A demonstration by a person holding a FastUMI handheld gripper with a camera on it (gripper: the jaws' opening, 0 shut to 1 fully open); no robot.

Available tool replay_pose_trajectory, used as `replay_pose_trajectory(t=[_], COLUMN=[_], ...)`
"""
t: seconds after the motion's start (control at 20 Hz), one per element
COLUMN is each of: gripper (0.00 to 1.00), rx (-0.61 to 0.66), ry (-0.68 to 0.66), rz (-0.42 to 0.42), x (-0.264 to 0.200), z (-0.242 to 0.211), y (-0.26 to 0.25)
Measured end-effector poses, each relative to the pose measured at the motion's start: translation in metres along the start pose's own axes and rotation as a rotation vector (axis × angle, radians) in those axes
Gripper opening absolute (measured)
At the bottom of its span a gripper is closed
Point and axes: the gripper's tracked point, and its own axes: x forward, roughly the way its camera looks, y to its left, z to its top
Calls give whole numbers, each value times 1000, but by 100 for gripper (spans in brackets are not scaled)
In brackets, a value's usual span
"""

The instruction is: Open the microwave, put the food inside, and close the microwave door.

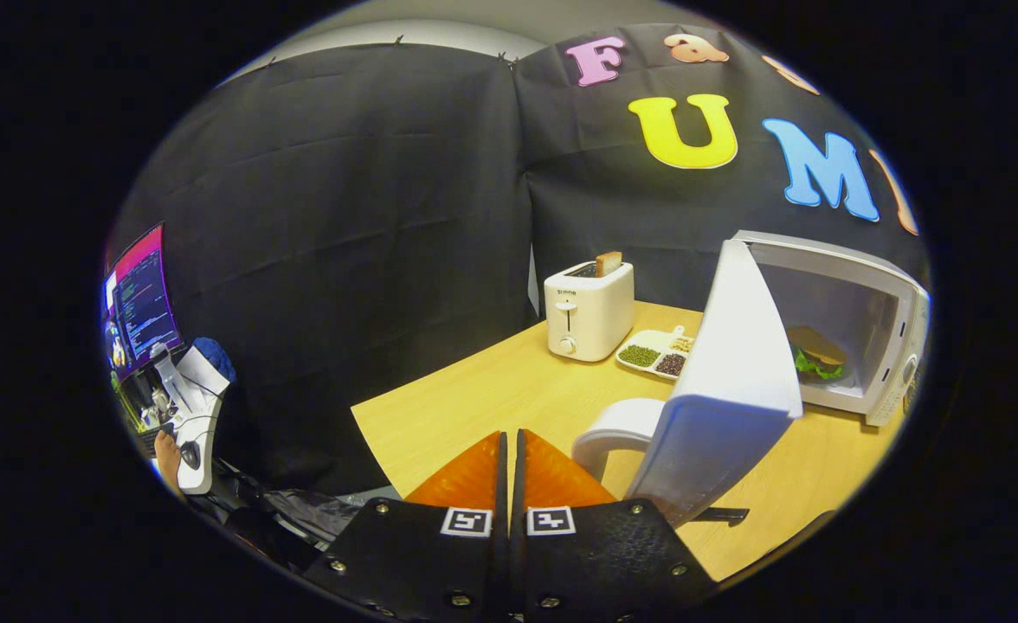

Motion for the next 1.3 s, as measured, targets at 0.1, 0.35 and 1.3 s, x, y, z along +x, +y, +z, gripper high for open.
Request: replay_pose_trajectory(t=[0.1,0.35,1.3], gripper=[1,1,1], rx=[-9,-13,104], ry=[-2,3,-19], rz=[-13,-49,-350], x=[-9,-37,-110], z=[0,-2,0], y=[-7,-34,-202])
